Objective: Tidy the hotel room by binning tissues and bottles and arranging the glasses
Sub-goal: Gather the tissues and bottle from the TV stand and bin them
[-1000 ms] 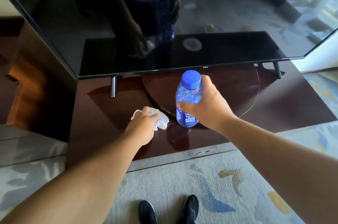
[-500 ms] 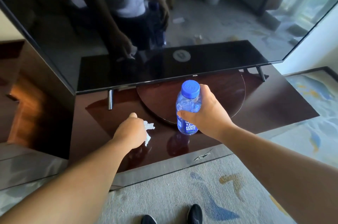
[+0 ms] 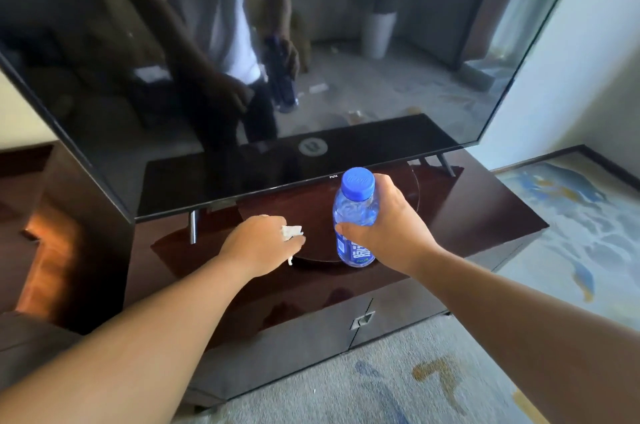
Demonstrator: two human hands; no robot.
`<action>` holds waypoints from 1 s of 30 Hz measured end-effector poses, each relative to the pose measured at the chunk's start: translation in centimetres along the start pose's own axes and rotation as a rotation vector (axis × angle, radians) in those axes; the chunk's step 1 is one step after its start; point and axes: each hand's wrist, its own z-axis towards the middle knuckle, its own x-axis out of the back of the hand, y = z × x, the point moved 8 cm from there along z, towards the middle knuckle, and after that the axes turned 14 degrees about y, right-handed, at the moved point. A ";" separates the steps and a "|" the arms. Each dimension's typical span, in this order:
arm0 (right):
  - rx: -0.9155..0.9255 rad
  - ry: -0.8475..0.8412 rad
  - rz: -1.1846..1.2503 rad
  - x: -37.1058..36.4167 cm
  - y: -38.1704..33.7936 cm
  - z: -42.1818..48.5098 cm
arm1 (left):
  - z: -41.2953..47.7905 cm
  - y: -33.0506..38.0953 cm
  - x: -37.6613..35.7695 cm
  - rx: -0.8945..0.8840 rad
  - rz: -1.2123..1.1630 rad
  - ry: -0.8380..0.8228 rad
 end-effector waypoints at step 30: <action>-0.246 0.517 -0.025 48.6 30.8 -3.3 | 1.5 59.3 -11.9 -0.501 -0.189 -0.062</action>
